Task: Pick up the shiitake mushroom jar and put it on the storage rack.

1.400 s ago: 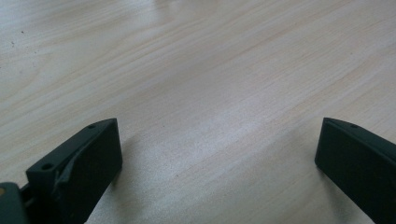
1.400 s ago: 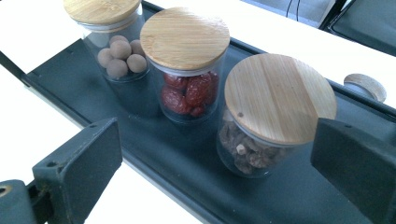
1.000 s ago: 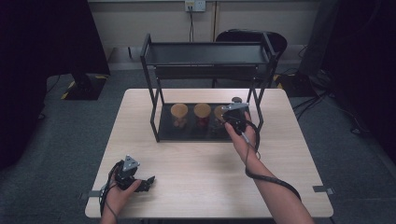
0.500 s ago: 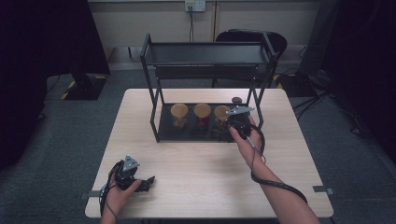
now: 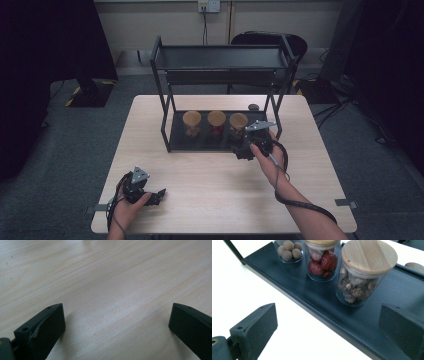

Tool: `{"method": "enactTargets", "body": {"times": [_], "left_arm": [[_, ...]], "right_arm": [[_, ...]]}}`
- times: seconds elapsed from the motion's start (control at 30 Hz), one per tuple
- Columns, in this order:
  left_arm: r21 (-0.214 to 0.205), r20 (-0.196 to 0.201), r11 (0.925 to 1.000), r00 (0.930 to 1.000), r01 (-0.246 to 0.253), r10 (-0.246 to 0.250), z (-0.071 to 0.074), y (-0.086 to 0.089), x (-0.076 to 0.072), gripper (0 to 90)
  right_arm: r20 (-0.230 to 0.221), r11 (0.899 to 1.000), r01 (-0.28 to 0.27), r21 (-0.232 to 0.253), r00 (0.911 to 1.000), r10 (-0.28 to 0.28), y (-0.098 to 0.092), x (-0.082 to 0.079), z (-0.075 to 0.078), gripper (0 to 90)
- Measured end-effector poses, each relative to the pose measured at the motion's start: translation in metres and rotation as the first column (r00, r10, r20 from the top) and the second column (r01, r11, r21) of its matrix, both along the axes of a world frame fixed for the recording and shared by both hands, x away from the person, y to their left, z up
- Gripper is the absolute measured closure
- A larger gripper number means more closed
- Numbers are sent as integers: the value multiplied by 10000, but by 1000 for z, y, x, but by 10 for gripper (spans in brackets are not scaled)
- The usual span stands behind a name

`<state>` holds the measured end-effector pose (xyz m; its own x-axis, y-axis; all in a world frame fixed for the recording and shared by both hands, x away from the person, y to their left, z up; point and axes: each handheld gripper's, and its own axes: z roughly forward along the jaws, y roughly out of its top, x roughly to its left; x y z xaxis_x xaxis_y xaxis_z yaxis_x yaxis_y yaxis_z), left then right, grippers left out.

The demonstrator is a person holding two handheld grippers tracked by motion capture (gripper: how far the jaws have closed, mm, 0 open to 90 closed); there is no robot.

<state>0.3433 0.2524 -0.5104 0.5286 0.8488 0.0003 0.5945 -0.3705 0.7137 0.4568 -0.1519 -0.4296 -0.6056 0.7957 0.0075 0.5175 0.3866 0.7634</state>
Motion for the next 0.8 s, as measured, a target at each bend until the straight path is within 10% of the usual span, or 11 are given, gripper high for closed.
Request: {"method": "enactTargets", "body": {"times": [0.8], "left_arm": [[3,-1,10000,10000,3,-3,0,0,0,3]], "right_arm": [[-46,9997,-204,168,9998,205,-23,-22,-13,18]]}}
